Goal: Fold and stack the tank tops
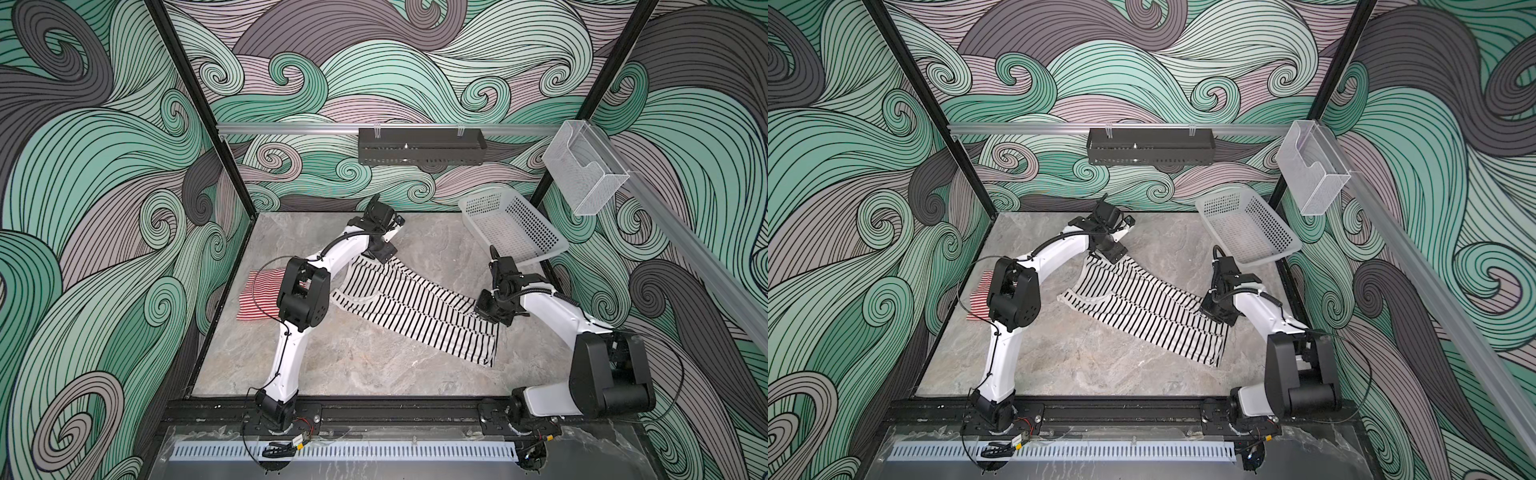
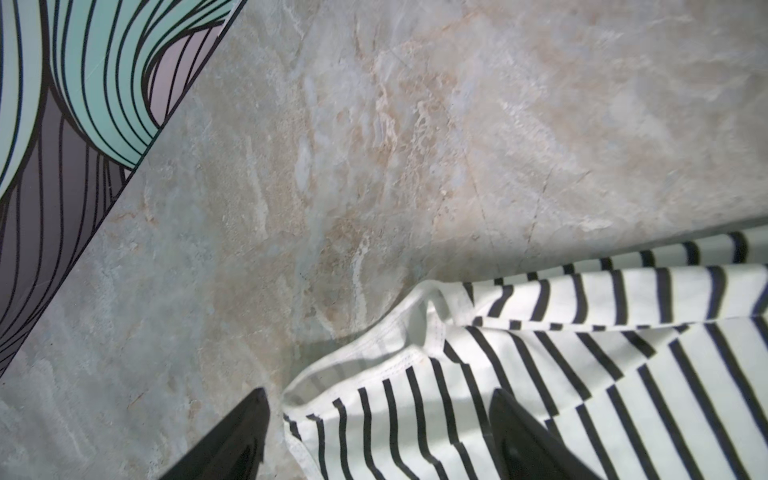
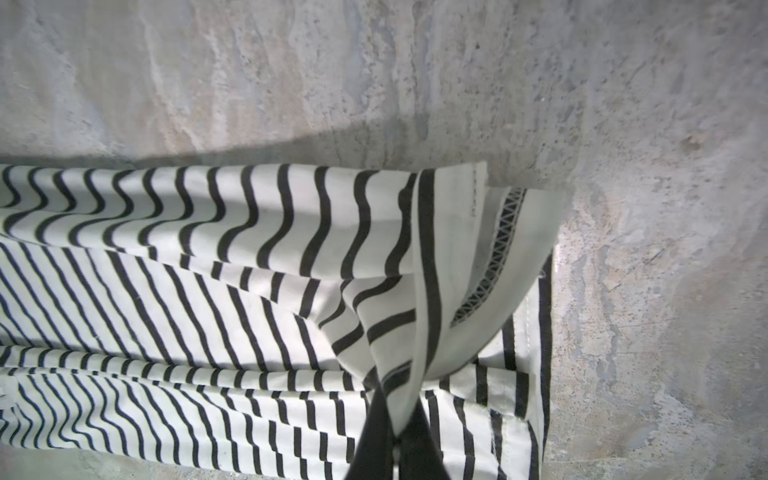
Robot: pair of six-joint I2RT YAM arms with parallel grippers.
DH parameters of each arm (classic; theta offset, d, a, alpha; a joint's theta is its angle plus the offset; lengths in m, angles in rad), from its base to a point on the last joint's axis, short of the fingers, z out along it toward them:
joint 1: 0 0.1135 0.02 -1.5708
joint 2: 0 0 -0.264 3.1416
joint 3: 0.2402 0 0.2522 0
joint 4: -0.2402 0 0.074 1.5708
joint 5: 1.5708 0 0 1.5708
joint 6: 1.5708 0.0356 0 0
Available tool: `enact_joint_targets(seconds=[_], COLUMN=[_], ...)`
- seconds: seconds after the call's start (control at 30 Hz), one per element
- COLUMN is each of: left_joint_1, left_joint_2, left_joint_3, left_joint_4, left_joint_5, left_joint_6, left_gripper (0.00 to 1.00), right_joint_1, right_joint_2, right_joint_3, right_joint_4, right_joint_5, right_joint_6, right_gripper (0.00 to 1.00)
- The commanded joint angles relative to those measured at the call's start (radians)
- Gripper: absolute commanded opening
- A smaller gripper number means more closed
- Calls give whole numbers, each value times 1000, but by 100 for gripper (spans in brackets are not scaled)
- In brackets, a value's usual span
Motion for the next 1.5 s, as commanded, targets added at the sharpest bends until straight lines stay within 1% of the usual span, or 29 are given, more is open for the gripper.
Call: enact_joint_targets(seconds=[0.0,0.27,0.33,0.4,0.43,0.53,0.6,0.67,0.73,0.8,0.9,0.97,1.0,1.23,1.3,1.37,1.47], left_joint_1=[9,15,19,22,21,24,23,25,27,28,27,29,29,30,30,33,34], left_joint_2=[44,103,117,127,131,149,158,161,160,159,161,166,167,199,219,231,243], left_joint_3=[67,126,131,137,139,160,179,186,189,191,201,211,214,243,263,281,303], left_joint_4=[-52,-91,-94,-94,-94,-107,-125,-125,-125,-127,-137,-145,-147,-161,-175,-193,-209], left_joint_5=[95,133,160,178,187,202,217,227,237,252,267,273,274,285,289,307,329], left_joint_6=[0,-3,0,-2,-3,-6,-8,-11,-15,-19,-23,-25,-25,-21,-19,-18,-29], left_gripper=[87,88,88,88,85,76,63,48,39,35,35,47,48,48,46,42,40], right_joint_1=[-12,-28,-30,-32,-33,-38,-43,-48,-54,-63,-76,-83,-85,-93,-97,-100,-103], right_joint_2=[-6,-13,-15,-18,-19,-22,-23,-25,-30,-35,-41,-43,-43,-38,-37,-35,-32], right_joint_3=[16,21,23,25,25,24,24,24,22,21,20,21,21,28,29,30,32], right_joint_4=[-31,-32,-33,-34,-32,-32,-32,-32,-32,-33,-36,-35,-36,-35,-36,-36,-37], right_joint_5=[-12,-21,-26,-27,-25,-27,-29,-31,-32,-35,-39,-42,-44,-49,-50,-51,-56], right_joint_6=[-5,-10,-10,-10,-10,-11,-12,-14,-17,-20,-26,-29,-31,-37,-39,-41,-43], right_gripper=[6,6,6,6,6,6,6,6,6,6,6,6,6,6,6,6,6])
